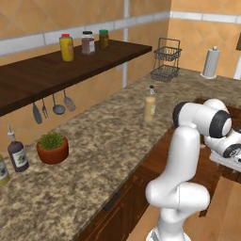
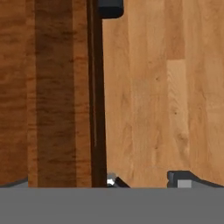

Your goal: Pick the pizza cutter from the drawer and place it on the counter.

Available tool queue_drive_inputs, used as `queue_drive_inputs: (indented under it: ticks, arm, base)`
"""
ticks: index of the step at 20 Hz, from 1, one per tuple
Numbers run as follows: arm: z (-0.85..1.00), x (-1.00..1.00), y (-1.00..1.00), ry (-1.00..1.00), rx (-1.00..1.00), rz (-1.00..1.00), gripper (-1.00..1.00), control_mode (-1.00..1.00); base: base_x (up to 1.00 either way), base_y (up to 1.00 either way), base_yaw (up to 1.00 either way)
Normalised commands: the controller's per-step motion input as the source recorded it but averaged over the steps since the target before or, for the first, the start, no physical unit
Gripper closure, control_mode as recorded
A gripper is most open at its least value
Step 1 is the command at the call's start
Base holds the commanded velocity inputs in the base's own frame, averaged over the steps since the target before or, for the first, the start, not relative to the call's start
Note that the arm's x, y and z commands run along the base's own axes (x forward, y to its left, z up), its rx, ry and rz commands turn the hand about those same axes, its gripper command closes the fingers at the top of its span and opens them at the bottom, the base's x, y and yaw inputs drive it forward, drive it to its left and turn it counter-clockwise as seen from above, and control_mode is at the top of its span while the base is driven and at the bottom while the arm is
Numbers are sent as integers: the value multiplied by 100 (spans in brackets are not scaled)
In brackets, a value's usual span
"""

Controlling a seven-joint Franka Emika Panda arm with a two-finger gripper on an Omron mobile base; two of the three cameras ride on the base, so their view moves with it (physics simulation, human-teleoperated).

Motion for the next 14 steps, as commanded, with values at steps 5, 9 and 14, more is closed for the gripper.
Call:
queue_drive_inputs:
  ticks: [5, 9, 14]
  arm:
    - [24, -93, -77, -5, 1, -20, -100, -100]
    - [100, -2, 3, -7, 3, -48, -100, -100]
    - [100, 82, 32, 1, 1, -36, -100, -100]
  base:
    - [0, 0, 0]
    - [0, 0, 0]
    - [0, 0, 0]
